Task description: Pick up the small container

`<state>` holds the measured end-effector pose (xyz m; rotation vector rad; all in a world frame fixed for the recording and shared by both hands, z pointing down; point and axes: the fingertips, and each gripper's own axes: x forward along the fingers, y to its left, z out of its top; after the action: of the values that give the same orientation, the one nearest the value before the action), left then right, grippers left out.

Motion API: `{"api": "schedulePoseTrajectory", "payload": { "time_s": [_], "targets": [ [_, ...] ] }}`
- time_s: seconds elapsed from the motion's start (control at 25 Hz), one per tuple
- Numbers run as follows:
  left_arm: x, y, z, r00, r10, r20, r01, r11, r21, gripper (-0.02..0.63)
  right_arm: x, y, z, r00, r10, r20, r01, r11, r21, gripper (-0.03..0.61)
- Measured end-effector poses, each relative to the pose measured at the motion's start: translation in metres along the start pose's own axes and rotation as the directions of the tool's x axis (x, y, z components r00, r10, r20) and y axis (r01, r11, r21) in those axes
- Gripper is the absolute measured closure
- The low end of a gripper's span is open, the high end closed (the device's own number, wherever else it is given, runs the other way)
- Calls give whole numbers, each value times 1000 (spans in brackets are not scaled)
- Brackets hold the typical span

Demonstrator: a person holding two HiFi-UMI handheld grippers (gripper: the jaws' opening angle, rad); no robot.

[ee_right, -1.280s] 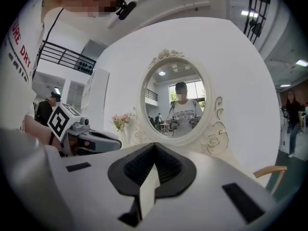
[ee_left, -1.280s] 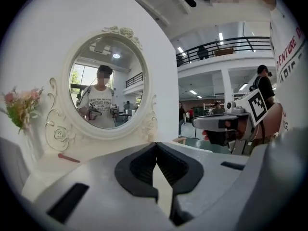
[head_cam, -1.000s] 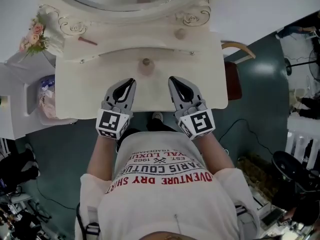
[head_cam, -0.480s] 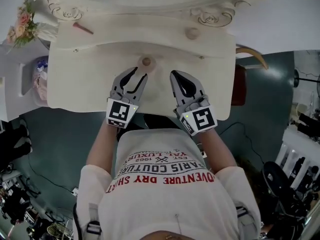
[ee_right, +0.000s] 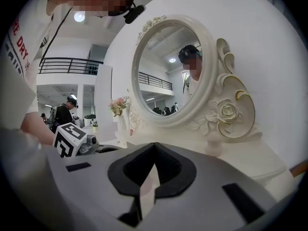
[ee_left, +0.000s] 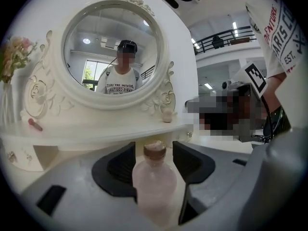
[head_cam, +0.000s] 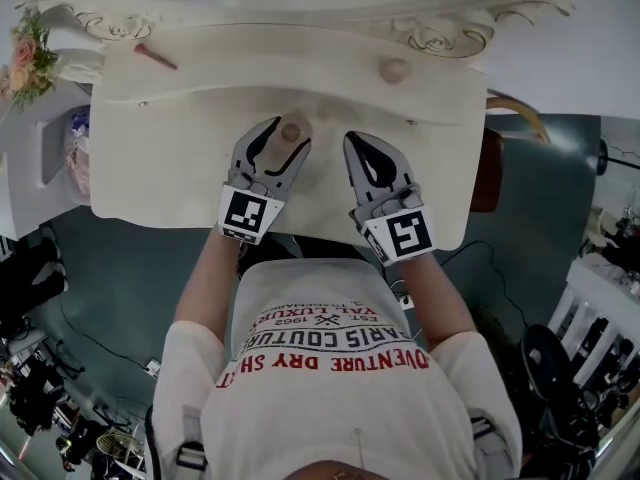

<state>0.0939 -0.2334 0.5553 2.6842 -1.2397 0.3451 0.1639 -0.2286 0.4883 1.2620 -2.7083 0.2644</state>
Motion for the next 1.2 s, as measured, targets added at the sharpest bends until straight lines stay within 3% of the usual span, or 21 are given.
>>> {"api": "schedulePoseTrajectory", "payload": {
  "time_s": [0.4,0.8,1.2],
  "targets": [
    [19,6,-14,1000,2,-14,-2,1000,-25,413,5,-15,-12,1000,-22,-22,23,1000,15,580],
    [17,2,-14,998,-17,-55,19,999,26,468,5,-10,-10,999,-28,-29,28,1000,8,580],
    [-4,0,-5,994,-45,-100,51,997,59,471,0,8,8,998,-54,-21,54,999,-4,580]
  ]
}}
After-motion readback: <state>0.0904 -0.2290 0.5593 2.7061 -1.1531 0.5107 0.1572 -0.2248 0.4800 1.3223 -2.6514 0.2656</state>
